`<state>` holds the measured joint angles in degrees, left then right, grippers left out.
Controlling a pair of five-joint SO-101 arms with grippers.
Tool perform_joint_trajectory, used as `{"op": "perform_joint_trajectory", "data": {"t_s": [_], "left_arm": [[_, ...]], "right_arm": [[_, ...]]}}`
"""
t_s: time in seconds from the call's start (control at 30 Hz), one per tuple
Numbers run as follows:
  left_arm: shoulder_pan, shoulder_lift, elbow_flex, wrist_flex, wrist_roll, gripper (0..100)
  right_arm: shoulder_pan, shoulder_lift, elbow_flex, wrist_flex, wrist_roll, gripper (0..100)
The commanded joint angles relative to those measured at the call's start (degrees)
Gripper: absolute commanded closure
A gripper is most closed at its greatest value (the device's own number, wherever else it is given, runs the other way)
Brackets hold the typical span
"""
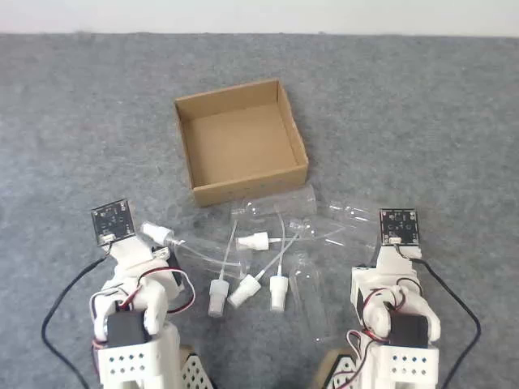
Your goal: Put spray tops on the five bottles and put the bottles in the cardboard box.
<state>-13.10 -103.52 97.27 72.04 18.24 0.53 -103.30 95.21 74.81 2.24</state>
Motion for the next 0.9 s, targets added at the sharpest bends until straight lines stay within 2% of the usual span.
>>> {"op": "perform_joint_trajectory", "data": {"t_s": [0.0,0.77,0.87], "left_arm": [[0.0,-0.8,-0.7,0.3,-0.4,99],[0.0,-0.8,-0.7,0.3,-0.4,99],[0.0,-0.8,-0.7,0.3,-0.4,99]], "right_arm": [[-1.2,-0.7,1.2,0.3,-0.3,97.5],[-2.1,-0.7,1.2,0.1,-0.6,97.4],[-4.4,-0.7,1.2,0.1,-0.4,97.3]]}}
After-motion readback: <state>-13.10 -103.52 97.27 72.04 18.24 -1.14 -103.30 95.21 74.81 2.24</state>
